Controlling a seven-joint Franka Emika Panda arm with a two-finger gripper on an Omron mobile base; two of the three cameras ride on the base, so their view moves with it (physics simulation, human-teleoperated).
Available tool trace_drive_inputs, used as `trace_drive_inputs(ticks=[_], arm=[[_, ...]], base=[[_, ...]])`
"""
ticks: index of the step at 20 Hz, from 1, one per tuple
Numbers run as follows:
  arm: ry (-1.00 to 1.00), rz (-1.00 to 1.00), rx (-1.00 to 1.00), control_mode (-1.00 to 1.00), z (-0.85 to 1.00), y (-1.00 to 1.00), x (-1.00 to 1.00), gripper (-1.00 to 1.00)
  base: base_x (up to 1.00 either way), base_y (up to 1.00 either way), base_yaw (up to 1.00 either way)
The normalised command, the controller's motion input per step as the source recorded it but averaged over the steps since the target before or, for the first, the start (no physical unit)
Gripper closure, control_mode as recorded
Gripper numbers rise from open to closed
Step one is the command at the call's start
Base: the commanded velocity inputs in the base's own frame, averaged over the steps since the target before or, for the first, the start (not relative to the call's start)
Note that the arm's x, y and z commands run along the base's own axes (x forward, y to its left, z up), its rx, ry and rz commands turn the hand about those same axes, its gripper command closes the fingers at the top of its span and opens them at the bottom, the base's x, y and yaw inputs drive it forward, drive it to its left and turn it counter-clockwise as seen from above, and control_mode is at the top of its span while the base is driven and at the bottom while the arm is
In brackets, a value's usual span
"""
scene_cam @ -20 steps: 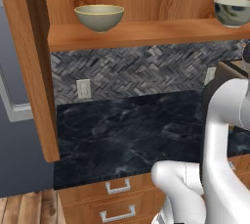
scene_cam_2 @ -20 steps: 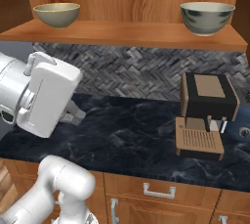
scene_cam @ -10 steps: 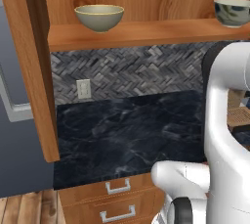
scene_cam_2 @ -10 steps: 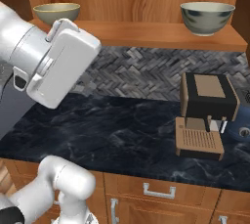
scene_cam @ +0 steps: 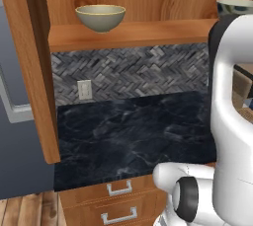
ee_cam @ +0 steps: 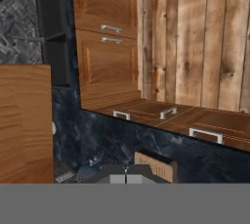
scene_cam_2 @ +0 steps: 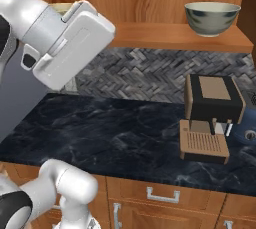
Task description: Move the bowls from the cabinet to the plates on the dining table.
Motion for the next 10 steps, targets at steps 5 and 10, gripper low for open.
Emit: trace_drive_inputs(ticks=[5,10], arm=[[-0.13,0.04,0.0,-1.0,-0.11,0.26,0.23,-1.0],[-0.19,0.1,0.0,-1.0,-0.31,0.24,0.0,-1.0]], base=[[0.0,0.0,0.0],[0.0,0.0,0.0]])
